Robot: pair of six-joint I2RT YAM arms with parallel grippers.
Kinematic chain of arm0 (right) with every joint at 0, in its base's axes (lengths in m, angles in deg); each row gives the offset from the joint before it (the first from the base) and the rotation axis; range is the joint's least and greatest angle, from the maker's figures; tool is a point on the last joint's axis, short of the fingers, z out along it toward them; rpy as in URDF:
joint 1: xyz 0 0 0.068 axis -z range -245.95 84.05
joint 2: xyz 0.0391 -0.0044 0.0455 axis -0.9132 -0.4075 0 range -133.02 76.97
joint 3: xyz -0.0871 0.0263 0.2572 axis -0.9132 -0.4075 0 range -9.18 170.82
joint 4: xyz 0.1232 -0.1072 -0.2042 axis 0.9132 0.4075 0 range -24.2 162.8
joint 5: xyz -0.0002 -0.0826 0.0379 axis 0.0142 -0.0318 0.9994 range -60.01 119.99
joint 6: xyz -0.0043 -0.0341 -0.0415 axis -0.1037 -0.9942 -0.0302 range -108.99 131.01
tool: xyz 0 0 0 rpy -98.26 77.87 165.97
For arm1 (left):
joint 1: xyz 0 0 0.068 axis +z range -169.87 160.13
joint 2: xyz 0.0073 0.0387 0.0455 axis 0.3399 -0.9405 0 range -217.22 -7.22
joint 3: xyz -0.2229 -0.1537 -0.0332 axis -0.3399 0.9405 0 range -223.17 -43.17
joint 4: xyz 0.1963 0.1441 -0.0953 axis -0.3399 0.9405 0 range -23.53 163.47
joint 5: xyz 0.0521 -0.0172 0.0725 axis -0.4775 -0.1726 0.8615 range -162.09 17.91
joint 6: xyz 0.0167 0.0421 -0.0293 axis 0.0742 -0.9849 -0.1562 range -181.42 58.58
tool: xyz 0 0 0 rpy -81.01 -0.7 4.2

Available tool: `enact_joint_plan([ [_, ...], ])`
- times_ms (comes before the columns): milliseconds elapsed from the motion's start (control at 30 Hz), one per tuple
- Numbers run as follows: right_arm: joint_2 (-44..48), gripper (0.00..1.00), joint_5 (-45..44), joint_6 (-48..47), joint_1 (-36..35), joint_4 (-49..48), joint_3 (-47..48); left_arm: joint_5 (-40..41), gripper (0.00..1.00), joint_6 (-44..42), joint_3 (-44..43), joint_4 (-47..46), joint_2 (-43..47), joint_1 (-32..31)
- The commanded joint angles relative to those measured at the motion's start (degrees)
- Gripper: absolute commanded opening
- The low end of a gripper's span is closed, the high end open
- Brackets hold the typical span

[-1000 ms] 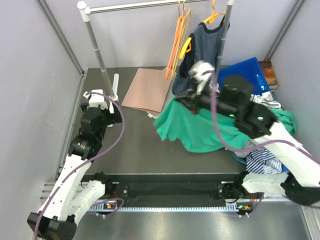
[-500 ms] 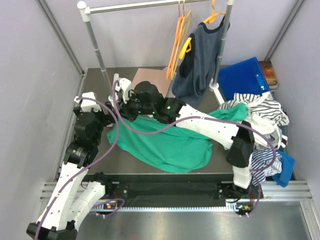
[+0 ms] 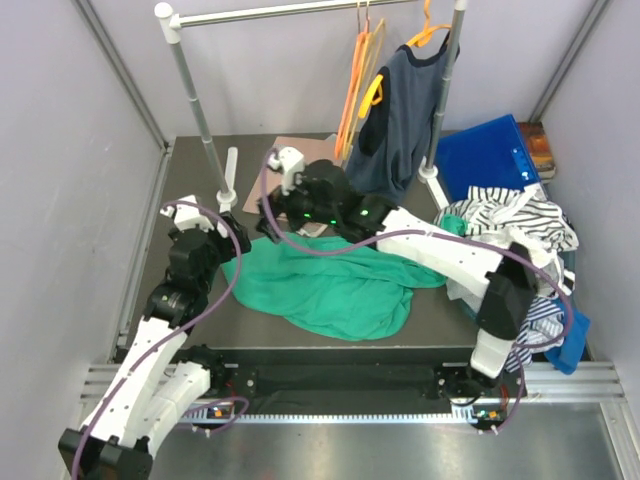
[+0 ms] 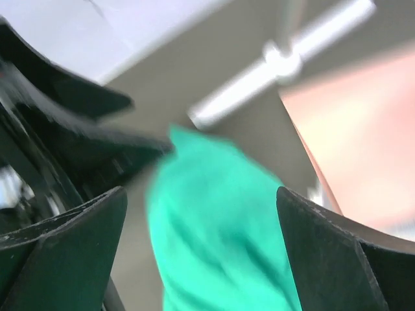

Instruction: Place the tank top on the hanger

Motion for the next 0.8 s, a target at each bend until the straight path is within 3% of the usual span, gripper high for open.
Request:
enact_joint_plan([
  [0,13.9,0.98,-1.69,4.07,6.43,-3.39,-12.99,-3.42,0.96,6.28,3.82,-8.04,-2.65,-1.08],
  [300,23.76,0.98,-7.94,11.63,16.11,2.58,-38.83,-7.46,0.98,8.22,7.78,-13.76,-10.83,-3.63],
  [667,20.86,0.97,-13.3,15.59,16.12,8.82,-45.97,-8.52,0.99,9.37,10.68,-14.64,-10.93,-3.63],
  [767,19.55,0.92,-12.08,15.76,16.03,9.18,-46.77,-7.81,0.99,8.58,10.77,-13.94,-9.87,-3.63],
])
